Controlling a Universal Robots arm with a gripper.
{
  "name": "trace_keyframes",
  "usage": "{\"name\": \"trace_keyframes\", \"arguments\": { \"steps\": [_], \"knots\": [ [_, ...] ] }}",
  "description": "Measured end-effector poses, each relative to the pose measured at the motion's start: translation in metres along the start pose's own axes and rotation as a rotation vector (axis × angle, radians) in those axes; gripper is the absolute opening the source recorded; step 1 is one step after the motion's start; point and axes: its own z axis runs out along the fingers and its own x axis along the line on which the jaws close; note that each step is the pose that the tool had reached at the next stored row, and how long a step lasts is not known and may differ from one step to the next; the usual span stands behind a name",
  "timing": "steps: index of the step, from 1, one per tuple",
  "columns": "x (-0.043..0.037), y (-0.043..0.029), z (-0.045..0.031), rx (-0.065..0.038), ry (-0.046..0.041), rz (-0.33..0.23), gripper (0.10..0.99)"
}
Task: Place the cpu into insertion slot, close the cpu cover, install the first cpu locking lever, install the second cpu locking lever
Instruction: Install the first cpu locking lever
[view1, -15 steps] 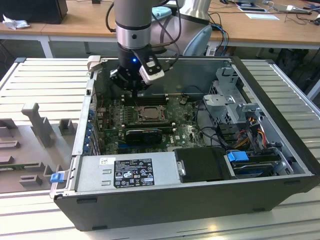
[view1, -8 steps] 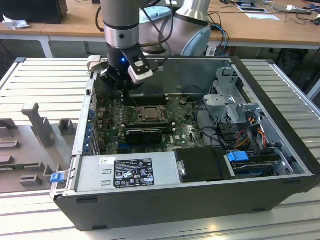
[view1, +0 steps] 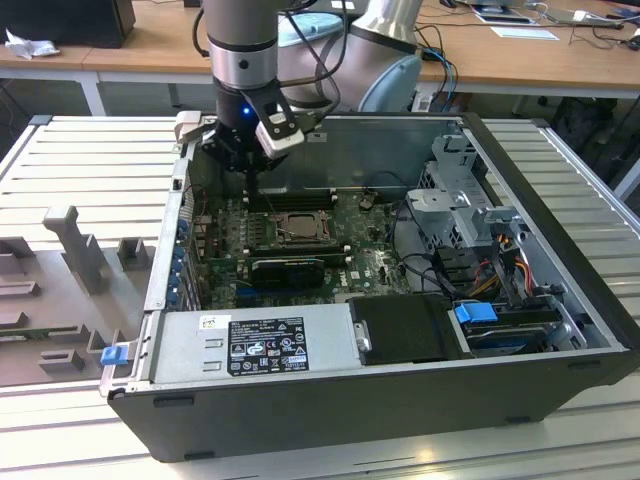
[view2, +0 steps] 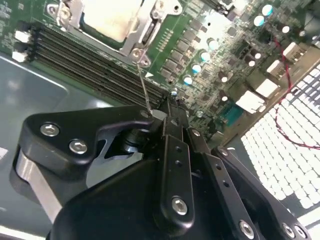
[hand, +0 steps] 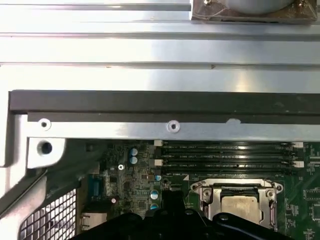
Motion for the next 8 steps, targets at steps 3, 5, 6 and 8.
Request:
{"name": "trace_keyframes", "arguments": {
  "steps": [3, 5, 6, 8],
  "knots": [
    [-0.0131, 0.0008, 0.0003, 0.0, 0.0, 0.0, 0.106],
    [-0.027, 0.0012, 0.0009, 0.0, 0.0001, 0.0, 0.106],
    [-0.0323, 0.0012, 0.0013, 0.0, 0.0006, 0.0, 0.106],
    [-0.0441, 0.0012, 0.0022, 0.0, 0.0016, 0.0, 0.106]
  ]
}}
